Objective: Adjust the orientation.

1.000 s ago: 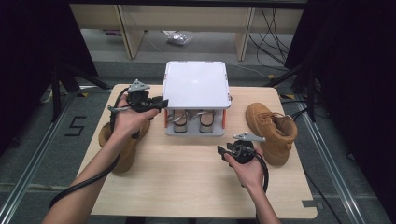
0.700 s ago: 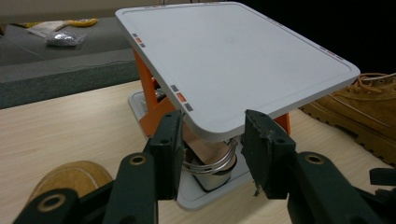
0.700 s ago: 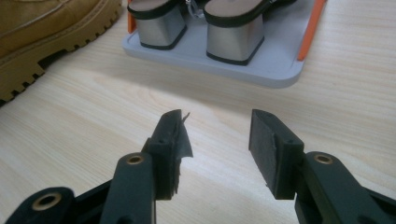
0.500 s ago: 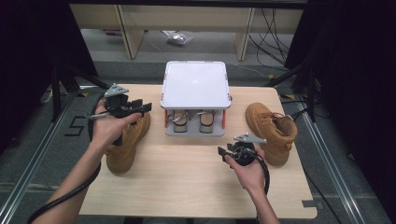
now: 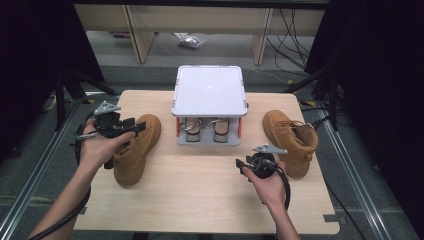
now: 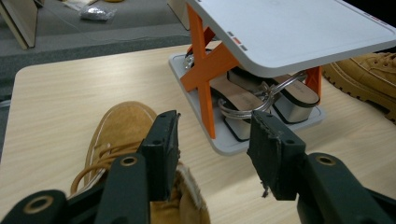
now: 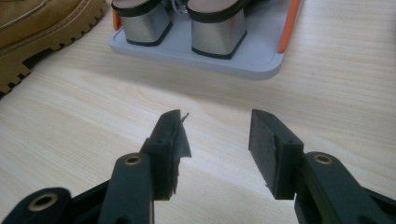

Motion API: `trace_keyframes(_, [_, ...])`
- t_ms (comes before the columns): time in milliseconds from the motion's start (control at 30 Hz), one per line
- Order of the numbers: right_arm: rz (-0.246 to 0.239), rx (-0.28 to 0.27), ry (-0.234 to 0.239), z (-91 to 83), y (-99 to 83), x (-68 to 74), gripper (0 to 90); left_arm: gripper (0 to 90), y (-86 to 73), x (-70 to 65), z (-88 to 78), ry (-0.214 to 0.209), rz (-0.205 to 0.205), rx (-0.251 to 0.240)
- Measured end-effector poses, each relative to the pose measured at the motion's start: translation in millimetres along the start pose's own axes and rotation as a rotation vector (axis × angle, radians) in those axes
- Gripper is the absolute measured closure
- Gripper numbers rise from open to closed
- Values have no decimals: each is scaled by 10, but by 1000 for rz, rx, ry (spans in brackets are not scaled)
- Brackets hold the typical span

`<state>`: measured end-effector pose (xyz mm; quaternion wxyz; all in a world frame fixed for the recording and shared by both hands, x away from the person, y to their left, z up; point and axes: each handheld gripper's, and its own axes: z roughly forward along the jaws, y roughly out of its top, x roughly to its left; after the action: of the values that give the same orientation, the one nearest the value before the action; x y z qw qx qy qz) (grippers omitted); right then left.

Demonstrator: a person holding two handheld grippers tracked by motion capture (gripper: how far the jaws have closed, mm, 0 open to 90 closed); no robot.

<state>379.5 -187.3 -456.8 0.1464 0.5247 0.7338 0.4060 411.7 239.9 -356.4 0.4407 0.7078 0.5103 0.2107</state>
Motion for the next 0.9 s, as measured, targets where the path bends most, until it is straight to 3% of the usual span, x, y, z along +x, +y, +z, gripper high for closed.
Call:
trace_keyframes(267, [-15,0,13,-4,-1,6,550,502,-160,242,-222,57,-14,32])
trace_keyframes(333, [6,9,-4,0,-7,31,549,500,-198,311,-247,76,-29,31])
trace_keyframes(367, [-17,4,6,14,-9,1,550,499,-219,354,-255,88,-33,39])
trace_keyframes(533, [-20,21,2,32,-28,-2,545,497,-348,499,-233,116,-72,67])
trace_keyframes(633, [-19,26,6,31,-35,7,542,501,-421,580,-210,128,-76,110])
trace_keyframes(733, [-19,32,1,26,-37,14,541,519,-457,616,-178,128,-89,133])
trace_keyframes(800, [-20,32,12,40,-42,18,539,533,-495,661,-142,119,-91,180])
trace_keyframes(900, [-21,35,11,47,-46,19,539,552,-520,672,-88,113,-112,189])
